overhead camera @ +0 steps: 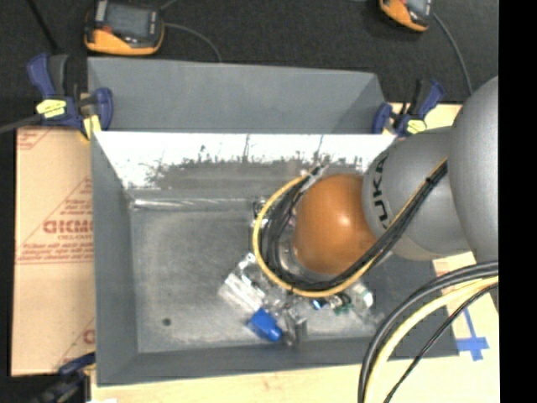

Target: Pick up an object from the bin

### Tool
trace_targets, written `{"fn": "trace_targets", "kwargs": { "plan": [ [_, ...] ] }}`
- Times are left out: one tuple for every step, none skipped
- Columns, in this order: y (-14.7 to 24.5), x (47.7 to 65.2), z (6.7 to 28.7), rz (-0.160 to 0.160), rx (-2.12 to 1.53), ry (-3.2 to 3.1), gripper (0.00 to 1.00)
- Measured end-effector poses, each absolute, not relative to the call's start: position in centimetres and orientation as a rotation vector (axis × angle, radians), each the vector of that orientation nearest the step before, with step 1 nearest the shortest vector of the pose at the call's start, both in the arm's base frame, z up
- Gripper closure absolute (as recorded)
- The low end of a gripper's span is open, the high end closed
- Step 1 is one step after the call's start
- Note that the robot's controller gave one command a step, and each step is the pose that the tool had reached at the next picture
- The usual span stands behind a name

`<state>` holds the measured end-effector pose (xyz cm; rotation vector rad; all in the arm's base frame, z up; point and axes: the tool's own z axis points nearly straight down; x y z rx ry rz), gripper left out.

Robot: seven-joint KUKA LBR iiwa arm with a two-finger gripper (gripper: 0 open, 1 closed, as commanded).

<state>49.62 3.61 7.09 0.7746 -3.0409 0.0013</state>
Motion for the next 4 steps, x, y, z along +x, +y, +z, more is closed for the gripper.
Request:
{"fn": "trace_targets", "kwargs": {
  "plan": [
    [3.5,49.7,7.2,0.005,0.783,-3.043,1.0],
    [0.0,49.2,12.4,0.001,1.648,-2.675,1.0],
    [-1.7,53.1,19.4,0.009,1.64,-2.689,1.0],
    [-1.8,52.6,25.8,0.005,1.638,-2.685,1.0]
  ]
}}
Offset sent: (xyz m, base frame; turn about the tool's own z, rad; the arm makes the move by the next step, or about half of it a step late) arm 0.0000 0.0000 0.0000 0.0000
